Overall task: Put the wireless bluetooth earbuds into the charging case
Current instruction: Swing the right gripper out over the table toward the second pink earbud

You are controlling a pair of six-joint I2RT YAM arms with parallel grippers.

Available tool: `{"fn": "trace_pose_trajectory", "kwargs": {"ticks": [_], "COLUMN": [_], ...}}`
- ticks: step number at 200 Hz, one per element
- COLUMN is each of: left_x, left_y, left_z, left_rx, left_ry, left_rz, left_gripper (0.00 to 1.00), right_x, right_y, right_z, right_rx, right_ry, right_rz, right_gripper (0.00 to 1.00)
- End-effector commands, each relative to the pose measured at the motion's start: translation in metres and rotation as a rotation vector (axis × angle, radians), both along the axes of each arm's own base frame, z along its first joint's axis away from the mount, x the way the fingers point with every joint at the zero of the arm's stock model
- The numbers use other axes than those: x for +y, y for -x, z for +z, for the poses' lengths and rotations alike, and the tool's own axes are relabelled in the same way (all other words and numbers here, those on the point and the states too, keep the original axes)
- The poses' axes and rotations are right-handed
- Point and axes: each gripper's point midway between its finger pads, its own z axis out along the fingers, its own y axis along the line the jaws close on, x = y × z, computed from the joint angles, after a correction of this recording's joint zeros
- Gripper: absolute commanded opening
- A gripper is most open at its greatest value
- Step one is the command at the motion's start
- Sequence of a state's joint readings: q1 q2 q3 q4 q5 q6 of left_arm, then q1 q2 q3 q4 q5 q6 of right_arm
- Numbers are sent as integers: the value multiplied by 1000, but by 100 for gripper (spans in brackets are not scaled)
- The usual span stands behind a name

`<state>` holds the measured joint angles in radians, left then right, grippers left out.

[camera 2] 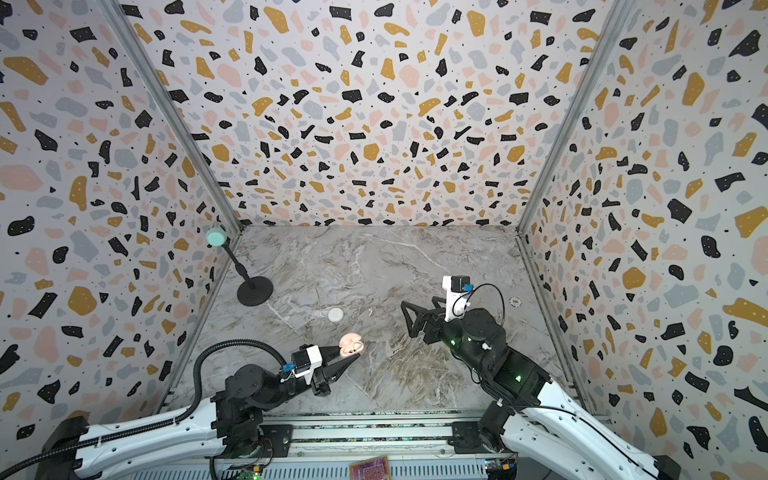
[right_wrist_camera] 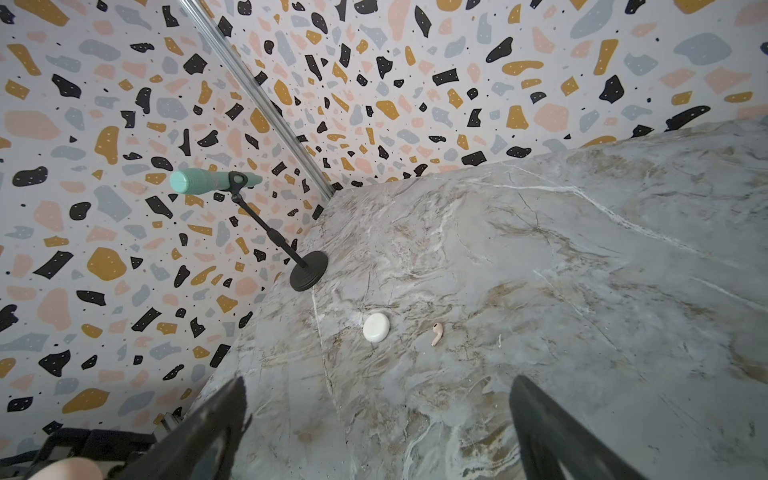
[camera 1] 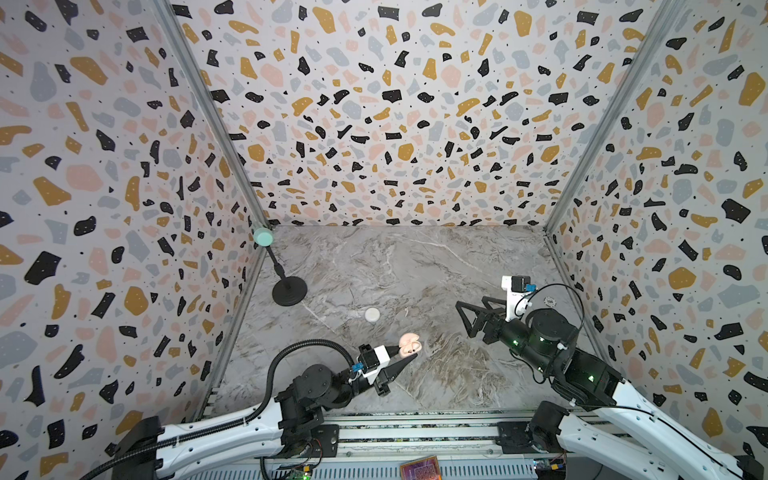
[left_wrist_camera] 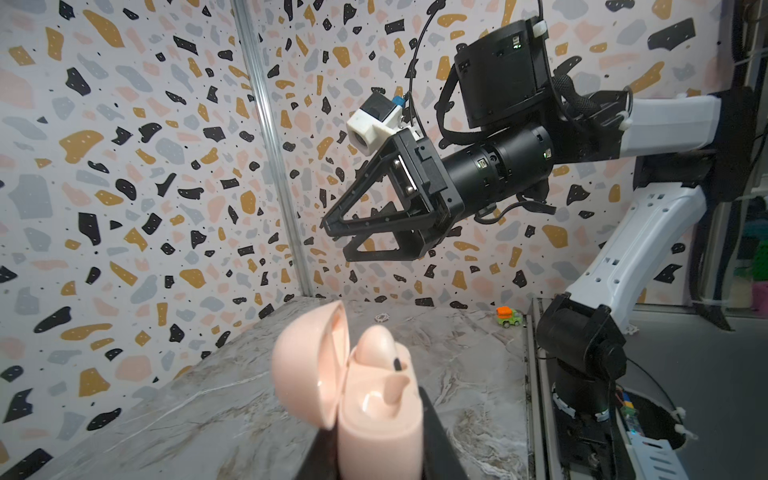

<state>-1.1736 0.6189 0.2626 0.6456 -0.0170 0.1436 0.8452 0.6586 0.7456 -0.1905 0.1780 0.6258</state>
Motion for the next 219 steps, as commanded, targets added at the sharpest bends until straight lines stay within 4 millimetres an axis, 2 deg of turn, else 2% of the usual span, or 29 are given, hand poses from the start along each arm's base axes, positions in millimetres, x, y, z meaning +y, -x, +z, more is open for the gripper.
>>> {"fn": "trace_pose_trajectory", "kwargs": {"ticks": [1,20,52,120,147,180,219], "left_x": [8,15,30,49,55,64,77], "left_y": [-5,-6,-19,-10,-9,-10,-12], "left_z": [4,-2,-11,-20,-16,-9,-12], "left_rx": [-101,-148,-111,-93,-93,-92,-122], "left_ry": [-65,-103,-147,-124,-83,-32,21], "left_rz": [67,101,202,189,199,224,275], "left_gripper": [0,0,0,0,0,0,0], "right_x": [-3,-4,4,25,27,31,60], "right_y": [-4,-10,-17,-36,-48,-66,-89], "right_z": [10,7,-1,-19,-27,-48,-80], "right_rx": [13,32,87,203,249,349,437], "right_ry": [-21,-1,37,98,130,182,270], "right_rz": [-33,-57,-63,-71,-100,-131,-99], "right_gripper": [99,99,99,99,99,99,98]}}
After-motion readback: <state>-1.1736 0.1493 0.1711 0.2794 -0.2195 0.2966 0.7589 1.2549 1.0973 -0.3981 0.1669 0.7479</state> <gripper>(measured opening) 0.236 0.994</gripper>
